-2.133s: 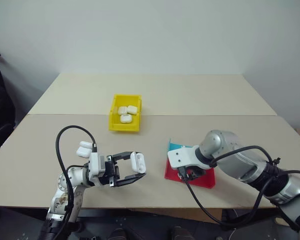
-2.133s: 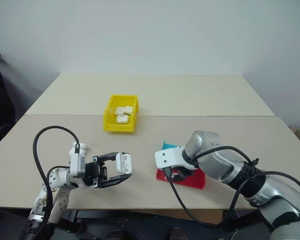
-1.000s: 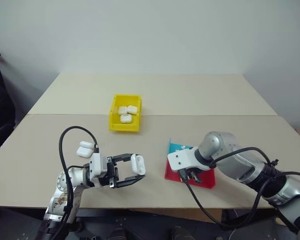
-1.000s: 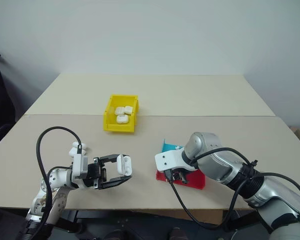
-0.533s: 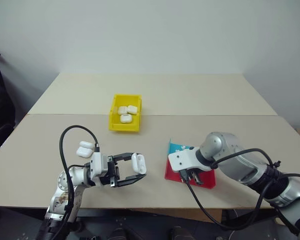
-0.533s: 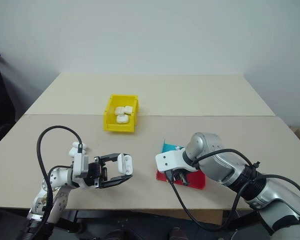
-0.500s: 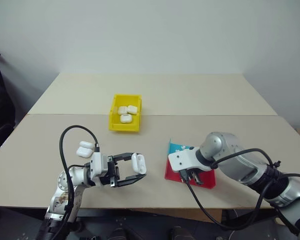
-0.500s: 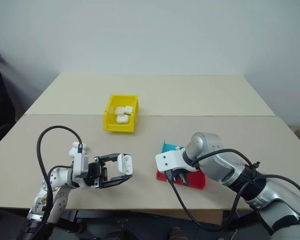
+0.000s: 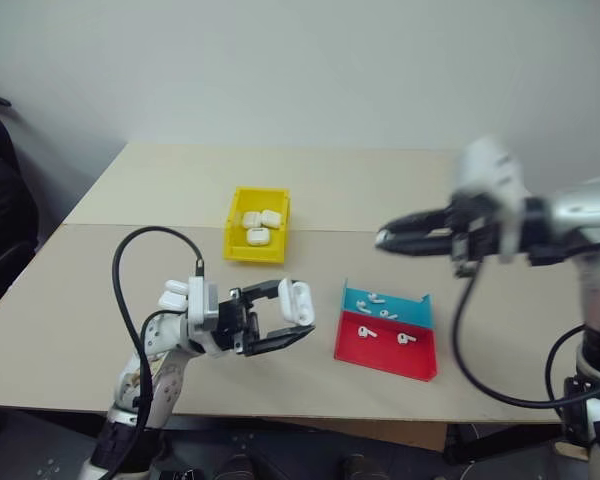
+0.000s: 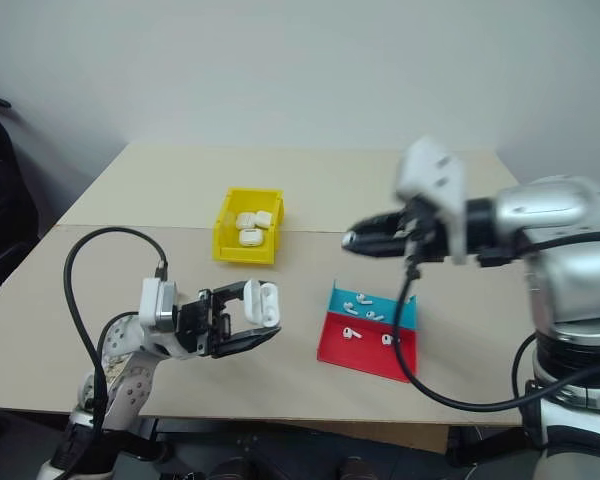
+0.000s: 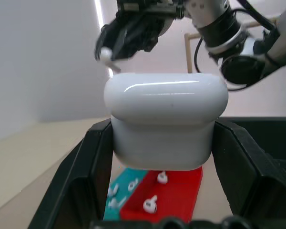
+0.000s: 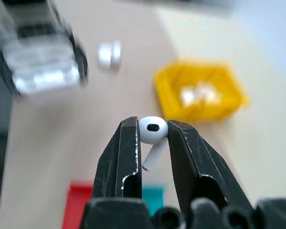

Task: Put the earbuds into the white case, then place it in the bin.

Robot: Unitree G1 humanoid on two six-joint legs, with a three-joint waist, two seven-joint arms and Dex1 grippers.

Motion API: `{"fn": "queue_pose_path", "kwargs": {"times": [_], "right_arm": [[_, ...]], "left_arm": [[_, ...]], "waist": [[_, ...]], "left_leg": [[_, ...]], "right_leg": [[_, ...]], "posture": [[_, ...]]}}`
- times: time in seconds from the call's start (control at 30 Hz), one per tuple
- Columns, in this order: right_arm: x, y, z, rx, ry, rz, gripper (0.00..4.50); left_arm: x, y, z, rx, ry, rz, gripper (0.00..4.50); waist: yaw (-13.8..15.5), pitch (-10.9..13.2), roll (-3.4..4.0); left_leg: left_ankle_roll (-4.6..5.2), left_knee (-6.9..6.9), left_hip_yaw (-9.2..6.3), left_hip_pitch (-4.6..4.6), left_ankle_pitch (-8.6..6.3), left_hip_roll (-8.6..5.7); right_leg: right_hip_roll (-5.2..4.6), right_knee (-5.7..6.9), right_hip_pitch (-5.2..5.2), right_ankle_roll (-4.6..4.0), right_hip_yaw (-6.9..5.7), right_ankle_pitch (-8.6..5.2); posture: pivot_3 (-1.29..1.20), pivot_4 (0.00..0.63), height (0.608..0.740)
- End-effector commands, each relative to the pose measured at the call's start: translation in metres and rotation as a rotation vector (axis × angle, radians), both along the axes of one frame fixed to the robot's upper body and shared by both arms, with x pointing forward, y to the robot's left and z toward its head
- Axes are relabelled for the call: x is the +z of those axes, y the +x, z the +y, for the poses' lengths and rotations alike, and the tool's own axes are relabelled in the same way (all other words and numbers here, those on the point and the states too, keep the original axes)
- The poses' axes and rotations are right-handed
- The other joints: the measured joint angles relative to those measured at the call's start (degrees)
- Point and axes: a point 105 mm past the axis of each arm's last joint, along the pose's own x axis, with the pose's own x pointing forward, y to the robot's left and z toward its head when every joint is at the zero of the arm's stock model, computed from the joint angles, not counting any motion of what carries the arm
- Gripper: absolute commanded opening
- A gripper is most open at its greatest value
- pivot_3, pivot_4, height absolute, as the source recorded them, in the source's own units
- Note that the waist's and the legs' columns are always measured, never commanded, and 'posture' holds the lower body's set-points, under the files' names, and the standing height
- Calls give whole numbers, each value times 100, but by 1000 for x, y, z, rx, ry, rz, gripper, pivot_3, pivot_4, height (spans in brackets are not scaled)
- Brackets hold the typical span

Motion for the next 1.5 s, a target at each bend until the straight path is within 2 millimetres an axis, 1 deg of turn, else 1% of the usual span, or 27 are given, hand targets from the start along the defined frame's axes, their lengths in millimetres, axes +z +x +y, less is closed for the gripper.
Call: {"fn": "queue_pose_path", "kwargs": {"times": [0.03, 0.1, 0.17, 0.3, 0.47, 0.63, 0.77, 0.9, 1.13, 1.5], "right_arm": [[20, -26, -2, 86, 197, -85, 757], [26, -36, 0, 138, 290, -118, 757], [28, -45, 4, 188, 360, -153, 757], [13, -53, 15, 246, 377, -171, 757], [2, -53, 26, 328, 406, -182, 757], [2, -48, 32, 380, 427, -212, 757], [1, -44, 34, 422, 432, -232, 757], [-6, -39, 37, 443, 415, -246, 757], [-14, -32, 40, 443, 397, -262, 757], [-25, -27, 42, 411, 364, -284, 757]], "left_arm": [[20, -7, -16, -104, -19, -41, 2782], [26, -9, -20, -160, -14, -62, 2782], [34, -9, -28, -179, 9, -53, 2782], [53, -9, -36, -208, 12, -50, 2782], [67, -12, -38, -202, 45, -56, 2782], [66, -18, -36, -189, 87, -59, 2782], [65, -21, -35, -173, 77, -63, 2782], [67, -23, -34, -160, 54, -56, 2782], [67, -24, -32, -151, 43, -57, 2782], [67, -23, -31, -154, 45, -63, 2782]], "waist": [[-13, 0, 0], [-34, -1, 2], [-57, -1, 2], [-67, -1, 2], [-97, -1, 3], [-91, -1, 3], [-79, -1, 3], [-76, -1, 3], [-72, -1, 3], [-68, -1, 3]], "left_leg": [[1, -1, -1, -1, 0, 0], [2, -2, -3, -3, -1, 0], [3, -7, -4, -3, -1, 0], [8, -10, -12, -5, -4, 0], [9, -11, -14, -5, -5, 0], [10, -12, -16, -3, -4, 0], [9, -12, -15, -3, -5, -1], [10, -12, -15, -5, -5, 0], [9, -12, -15, -4, -4, -1], [9, -12, -14, -4, -4, -1]], "right_leg": [[0, -6, 1, 2, 1, 5], [2, -9, 1, -10, 2, 13], [3, -10, 1, -15, 2, 16], [5, -19, 5, -14, 0, 15], [8, -20, 4, -8, 1, 13], [8, -20, 6, 1, 1, 7], [8, -23, 6, -5, 0, 11], [8, -23, 6, -8, 0, 12], [8, -23, 6, -8, 0, 12], [8, -23, 6, -10, 0, 13]], "posture": [[0, 150, 740], [0, 150, 740], [0, 150, 740], [0, 150, 740], [0, 150, 740], [0, 150, 740], [0, 150, 740], [0, 150, 740], [0, 150, 740], [0, 150, 740]]}}
